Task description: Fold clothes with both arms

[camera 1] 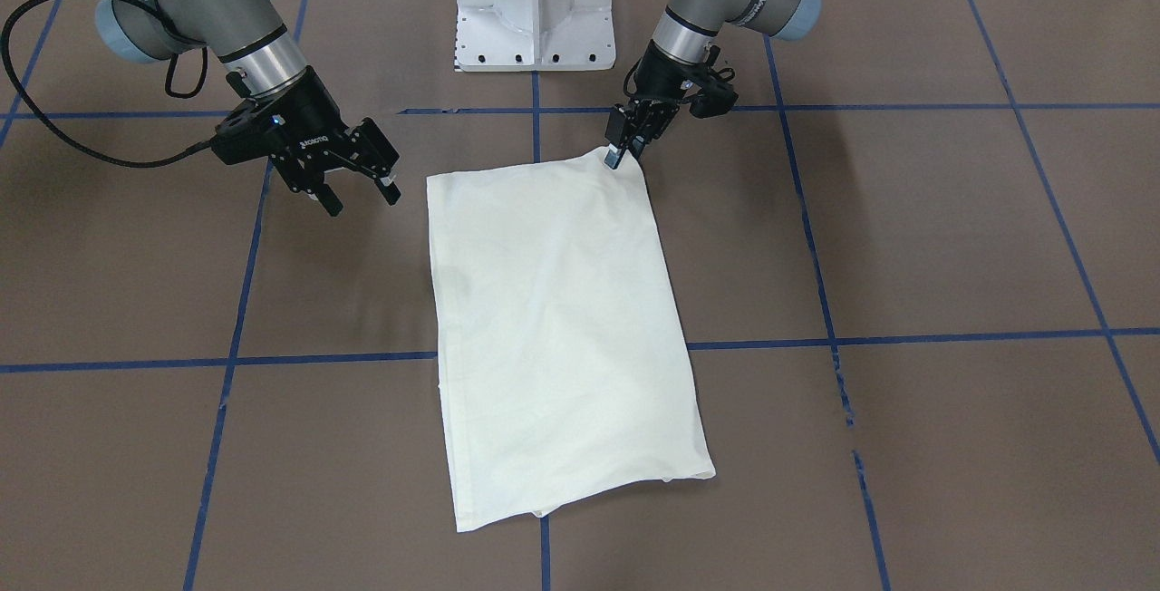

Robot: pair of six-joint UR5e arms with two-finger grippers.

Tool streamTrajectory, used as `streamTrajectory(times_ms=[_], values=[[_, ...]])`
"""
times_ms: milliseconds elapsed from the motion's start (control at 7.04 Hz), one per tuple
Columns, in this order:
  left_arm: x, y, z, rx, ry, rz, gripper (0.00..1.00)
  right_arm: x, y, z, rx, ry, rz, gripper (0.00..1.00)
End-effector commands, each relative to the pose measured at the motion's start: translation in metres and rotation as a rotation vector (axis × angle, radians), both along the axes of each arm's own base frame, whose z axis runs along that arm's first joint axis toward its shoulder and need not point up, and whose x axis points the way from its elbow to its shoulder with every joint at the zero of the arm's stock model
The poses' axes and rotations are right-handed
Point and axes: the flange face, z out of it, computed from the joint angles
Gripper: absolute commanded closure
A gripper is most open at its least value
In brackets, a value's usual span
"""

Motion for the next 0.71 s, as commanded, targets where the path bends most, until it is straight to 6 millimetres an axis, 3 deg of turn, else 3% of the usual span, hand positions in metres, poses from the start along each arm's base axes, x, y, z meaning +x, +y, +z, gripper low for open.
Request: streamTrajectory(times_ms=[0, 142, 284, 426, 568], values=[[-0.003, -0.002, -0.002, 0.004, 0.004, -0.006, 1.0, -0.002, 0.0, 0.002, -0.012, 0.005, 0.003, 0.0], [-0.005, -0.005, -0.003, 0.005, 0.005, -0.01, 1.0, -0.005, 0.0, -0.002, -0.088, -0.024, 0.046, 0.0], [-0.006, -0.006, -0.006, 0.006, 0.011, -0.012, 1.0, -0.016, -0.007, -0.026, -0.178, -0.028, 0.107, 0.03], [-0.008, -0.005, -0.011, 0.009, 0.021, -0.013, 1.0, -0.049, -0.001, -0.062, -0.313, -0.021, 0.161, 0.04], [-0.01, -0.006, -0.013, 0.01, 0.026, -0.015, 1.0, -0.082, 0.017, -0.085, -0.324, 0.05, 0.17, 0.05]])
